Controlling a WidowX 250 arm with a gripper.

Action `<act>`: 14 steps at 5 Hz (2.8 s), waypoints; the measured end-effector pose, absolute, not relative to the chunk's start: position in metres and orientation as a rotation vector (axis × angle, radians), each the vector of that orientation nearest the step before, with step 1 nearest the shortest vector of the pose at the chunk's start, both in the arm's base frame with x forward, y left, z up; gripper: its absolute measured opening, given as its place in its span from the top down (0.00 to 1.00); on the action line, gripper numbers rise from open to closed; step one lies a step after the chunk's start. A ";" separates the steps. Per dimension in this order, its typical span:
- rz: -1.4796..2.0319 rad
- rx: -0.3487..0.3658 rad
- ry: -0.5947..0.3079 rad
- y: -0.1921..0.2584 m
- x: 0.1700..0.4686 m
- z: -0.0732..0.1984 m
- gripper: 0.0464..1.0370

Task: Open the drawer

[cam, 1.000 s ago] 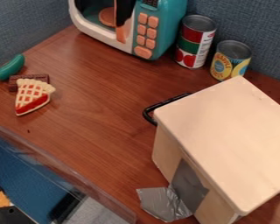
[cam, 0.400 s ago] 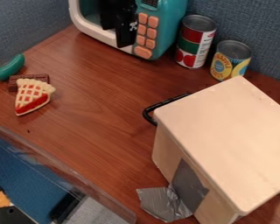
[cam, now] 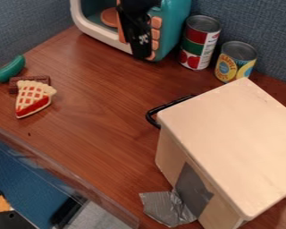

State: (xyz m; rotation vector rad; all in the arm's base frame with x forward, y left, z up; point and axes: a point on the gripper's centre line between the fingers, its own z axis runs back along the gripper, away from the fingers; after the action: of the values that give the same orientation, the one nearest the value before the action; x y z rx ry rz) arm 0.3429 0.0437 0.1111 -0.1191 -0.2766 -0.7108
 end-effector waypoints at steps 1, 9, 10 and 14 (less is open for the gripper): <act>-0.734 -0.149 -0.255 0.009 0.342 0.106 0.04; -0.619 -0.141 -0.109 -0.019 0.332 0.025 0.39; -0.615 -0.132 -0.107 -0.015 0.332 0.024 0.68; -0.541 -0.061 -0.121 0.034 0.350 0.025 0.89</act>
State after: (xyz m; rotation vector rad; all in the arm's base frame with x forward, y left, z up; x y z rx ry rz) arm 0.3501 0.0344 0.0249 -0.0607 -0.1213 -0.5406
